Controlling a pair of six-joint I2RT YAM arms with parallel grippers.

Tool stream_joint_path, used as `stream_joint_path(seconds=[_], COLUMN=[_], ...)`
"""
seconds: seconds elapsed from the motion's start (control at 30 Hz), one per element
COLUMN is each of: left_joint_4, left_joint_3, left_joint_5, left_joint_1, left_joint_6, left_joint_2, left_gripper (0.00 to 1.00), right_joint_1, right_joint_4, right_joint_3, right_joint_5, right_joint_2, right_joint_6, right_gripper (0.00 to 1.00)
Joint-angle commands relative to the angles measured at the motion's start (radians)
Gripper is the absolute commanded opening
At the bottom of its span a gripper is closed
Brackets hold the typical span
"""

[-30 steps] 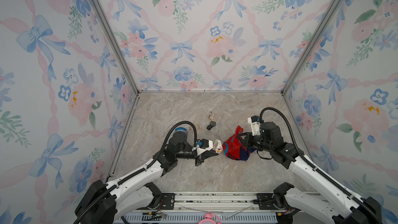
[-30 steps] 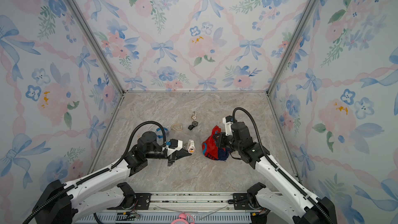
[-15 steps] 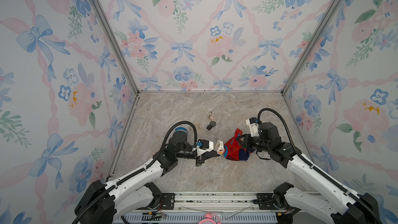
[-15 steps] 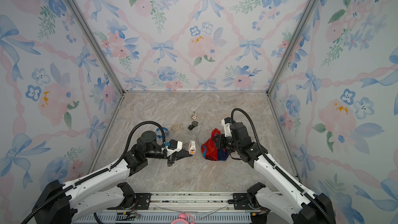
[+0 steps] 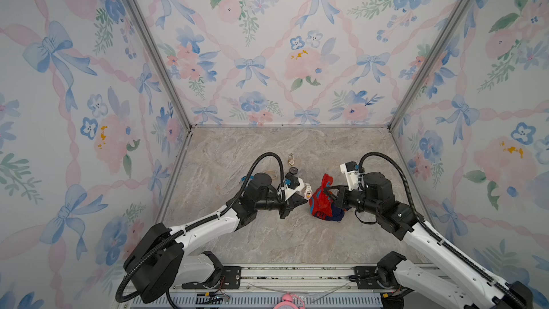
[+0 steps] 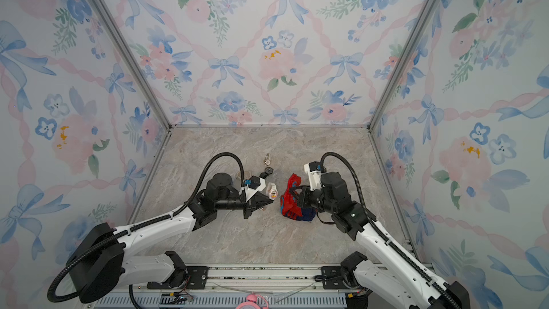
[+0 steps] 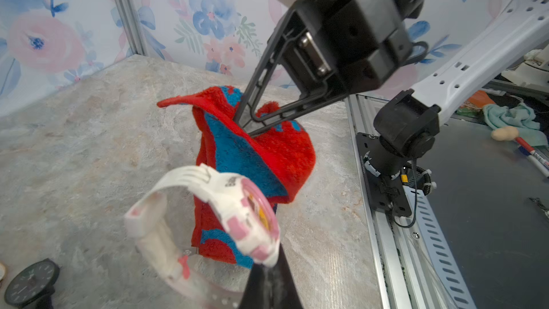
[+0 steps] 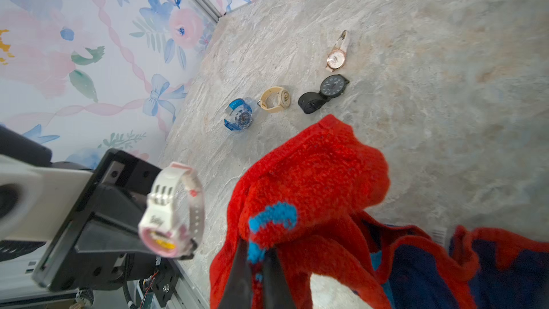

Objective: Wipe the watch dial
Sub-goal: Wipe the dirt from the watch dial.

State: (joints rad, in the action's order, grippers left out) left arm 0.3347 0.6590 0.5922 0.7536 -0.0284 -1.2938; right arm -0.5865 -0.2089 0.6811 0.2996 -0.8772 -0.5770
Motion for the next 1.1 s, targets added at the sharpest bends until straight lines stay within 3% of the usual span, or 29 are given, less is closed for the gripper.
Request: stream_joint_path(seconds=[0.0, 0.13, 0.5, 0.7, 1.07], left_joint_4=[-0.041, -0.095, -0.099, -0.122, -0.142], left_joint_3=[0.058, 0.116, 0.098, 0.086, 0.108], left_joint_5=[-0.072, -0.093, -0.093, -0.119, -0.131], left_joint_1=[0.023, 0.042, 0.054, 0.053, 0.053], left_joint_6=[0.029, 0.015, 0.006, -0.003, 0.001], left_joint_2=[-0.036, -0.071, -0.046, -0.036, -0.089], left_gripper=[0.00, 0.00, 0.00, 0.00, 0.00], right_joint_1=[-0.050, -0.086, -0.118, -0.077, -0.116], right_joint_4=[0.054, 0.082, 0.141, 0.084, 0.054], right_joint_3=[0.018, 0.038, 0.027, 0.028, 0.063], right_joint_5=[-0.005, -0.005, -0.029, -0.045, -0.064], right_joint_2=[-0.014, -0.058, -0.182, -0.147, -0.104], right_joint_6=[-0.009, -0.009, 0.000, -0.011, -0.009], right_gripper=[0.00, 0.00, 0.00, 0.00, 0.00])
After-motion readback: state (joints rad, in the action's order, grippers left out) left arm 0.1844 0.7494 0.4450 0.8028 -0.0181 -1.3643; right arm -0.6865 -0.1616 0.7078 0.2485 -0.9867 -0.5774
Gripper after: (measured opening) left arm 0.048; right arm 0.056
